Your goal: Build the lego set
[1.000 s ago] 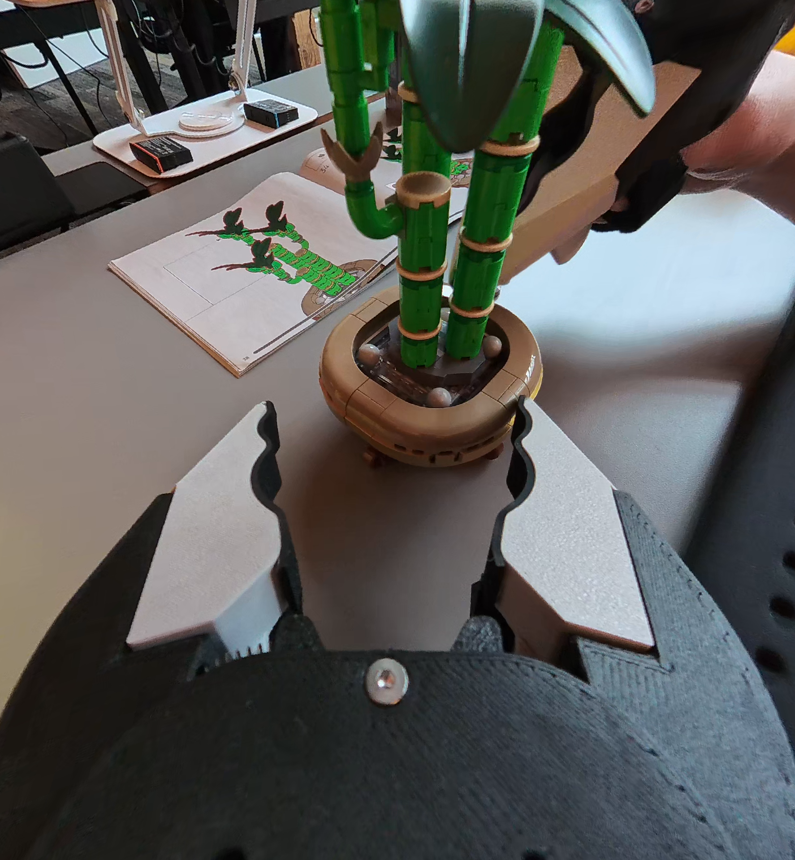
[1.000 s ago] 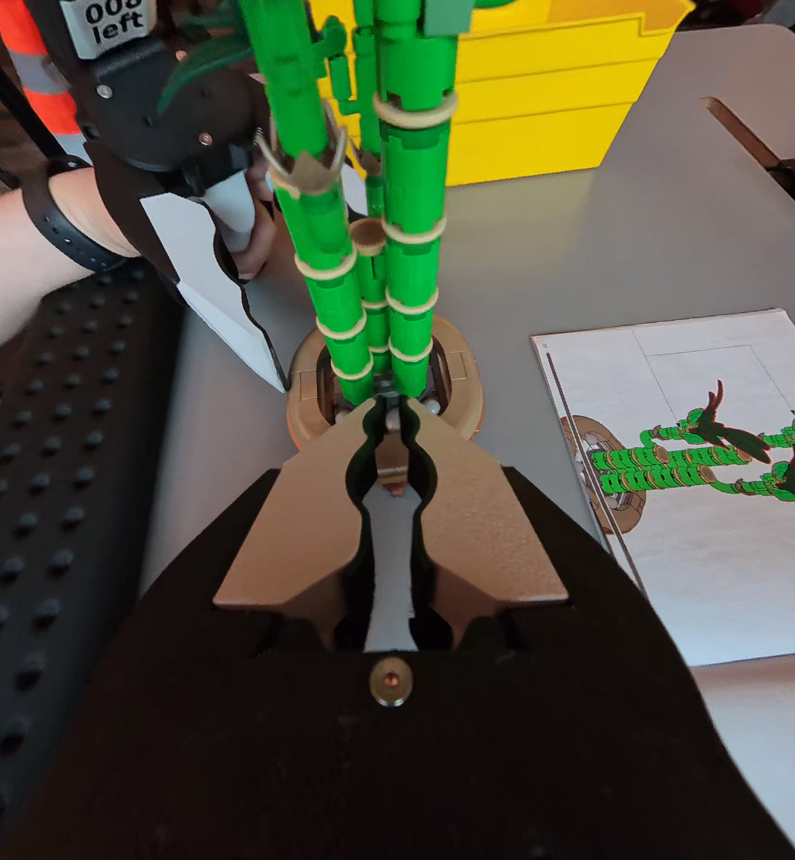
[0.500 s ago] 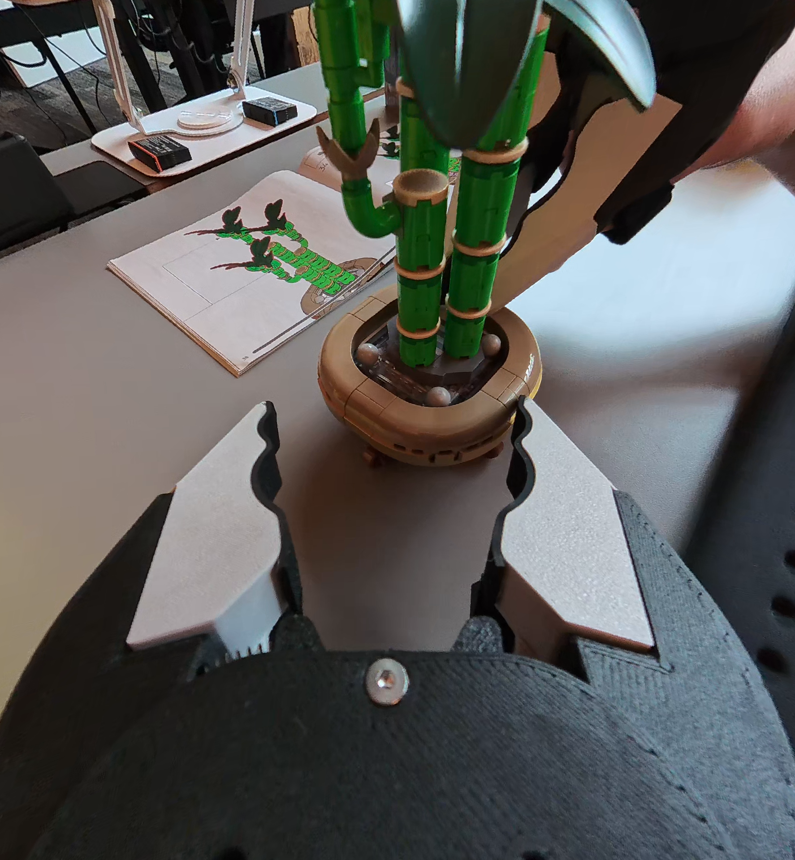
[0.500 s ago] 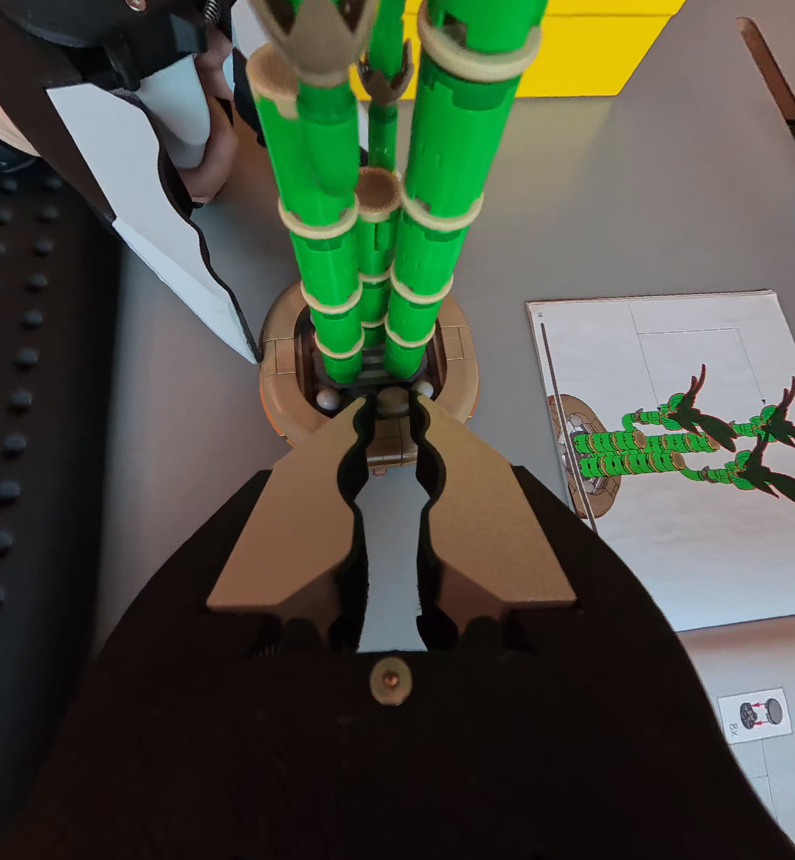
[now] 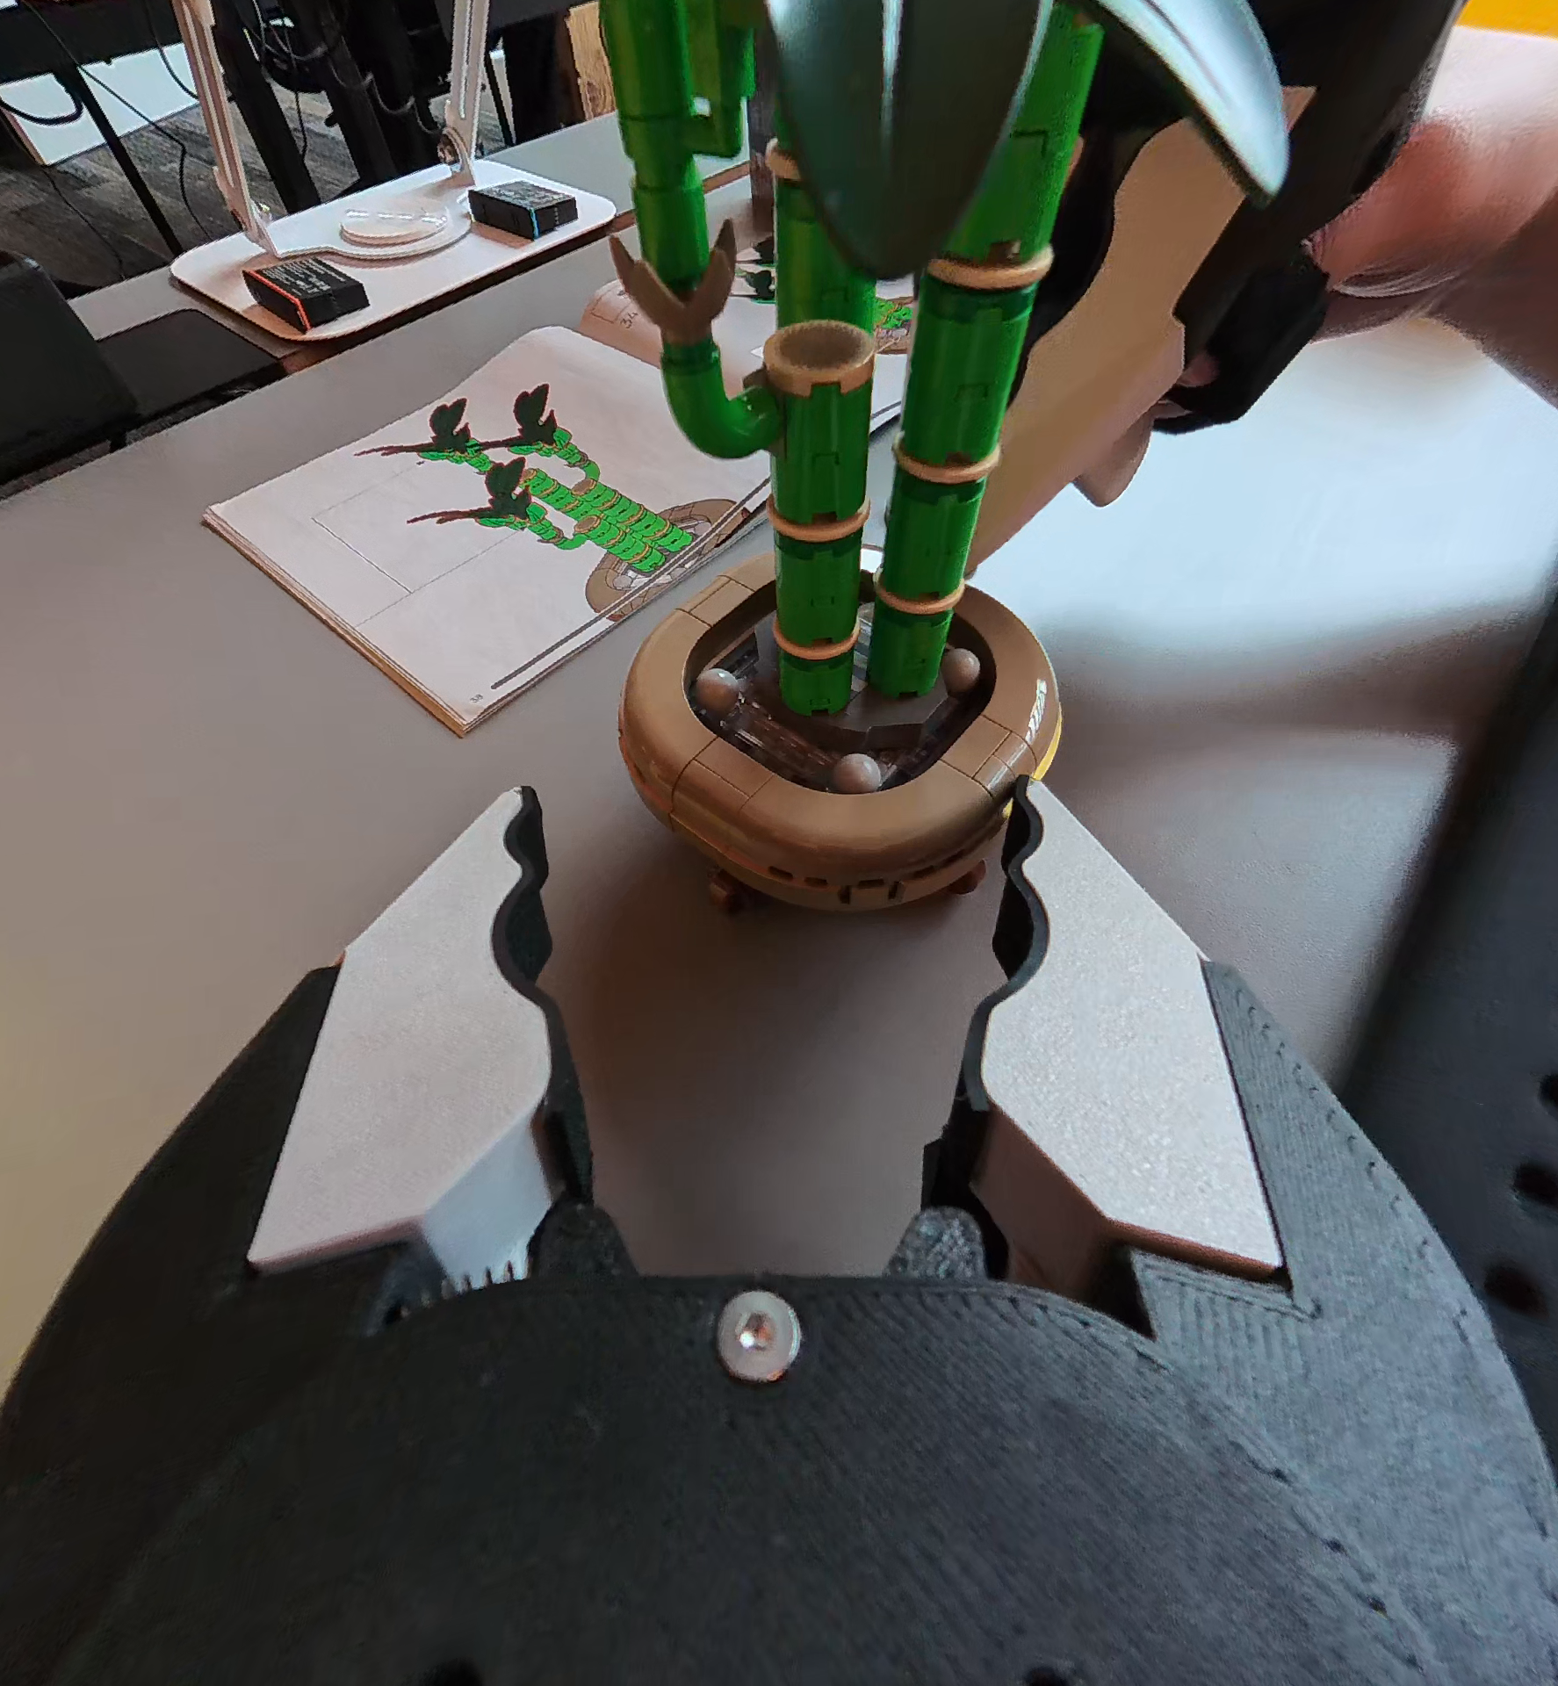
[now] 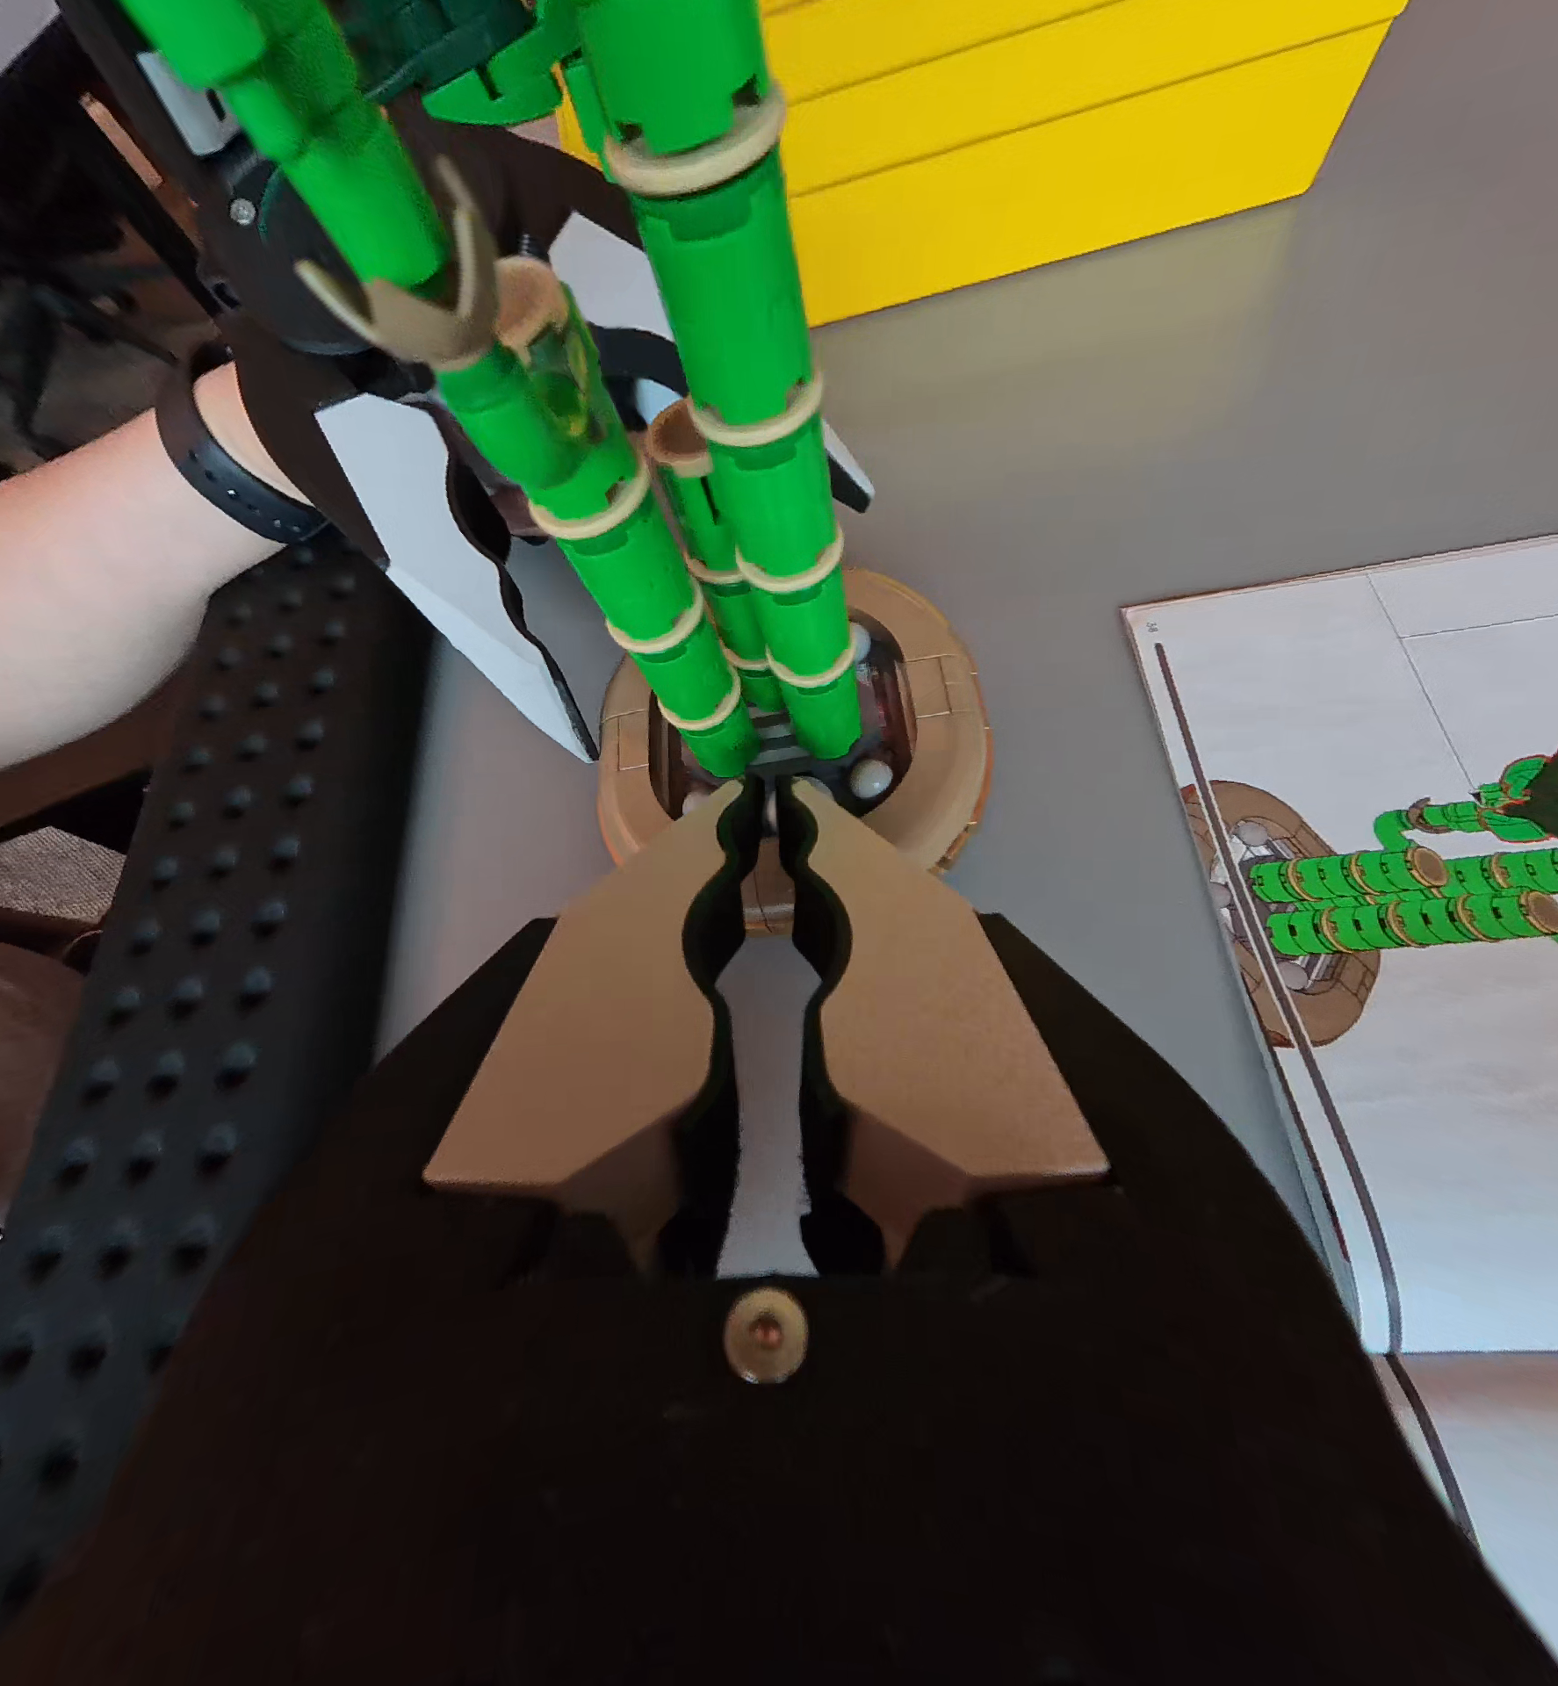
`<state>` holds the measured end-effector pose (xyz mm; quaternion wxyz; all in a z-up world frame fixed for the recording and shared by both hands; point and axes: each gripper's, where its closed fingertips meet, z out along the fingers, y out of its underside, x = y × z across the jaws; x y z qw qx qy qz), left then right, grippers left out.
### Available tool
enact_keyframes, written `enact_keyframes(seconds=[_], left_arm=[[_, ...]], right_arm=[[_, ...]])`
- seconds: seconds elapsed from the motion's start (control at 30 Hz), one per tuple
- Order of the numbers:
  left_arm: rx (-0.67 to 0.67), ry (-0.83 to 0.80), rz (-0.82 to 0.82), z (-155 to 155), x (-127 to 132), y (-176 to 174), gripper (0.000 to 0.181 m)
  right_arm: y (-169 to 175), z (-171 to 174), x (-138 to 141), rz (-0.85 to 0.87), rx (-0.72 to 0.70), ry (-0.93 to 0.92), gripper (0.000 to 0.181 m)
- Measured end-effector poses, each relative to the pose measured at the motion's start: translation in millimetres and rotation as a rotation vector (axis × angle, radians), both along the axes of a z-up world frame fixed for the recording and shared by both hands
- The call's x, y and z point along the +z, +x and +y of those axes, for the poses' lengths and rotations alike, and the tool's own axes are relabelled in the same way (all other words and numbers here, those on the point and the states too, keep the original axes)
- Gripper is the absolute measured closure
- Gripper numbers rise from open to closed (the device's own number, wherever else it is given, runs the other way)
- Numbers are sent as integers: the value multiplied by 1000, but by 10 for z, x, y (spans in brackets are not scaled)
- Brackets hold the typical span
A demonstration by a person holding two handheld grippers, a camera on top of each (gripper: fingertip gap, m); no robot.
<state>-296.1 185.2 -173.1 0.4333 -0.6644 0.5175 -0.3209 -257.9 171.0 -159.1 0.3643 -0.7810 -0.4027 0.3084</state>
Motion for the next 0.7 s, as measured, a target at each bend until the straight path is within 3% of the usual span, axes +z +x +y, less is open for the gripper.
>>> enact_keyframes(seconds=[0.17,0.37,0.5,0.57,0.7], left_arm=[[-1,4,4,-3,-3,1,81],[1,9,5,-6,-2,-2,82],[-10,7,9,-18,-12,10,81],[-27,-7,15,-35,-43,29,79],[-40,-40,20,-48,-82,42,77]], right_arm=[[-5,10,18,1,11,74,157],[61,-62,102,20,44,147,144],[260,-43,380,111,-14,196,144],[269,-139,399,102,49,182,139],[246,-168,348,63,124,219,146]])
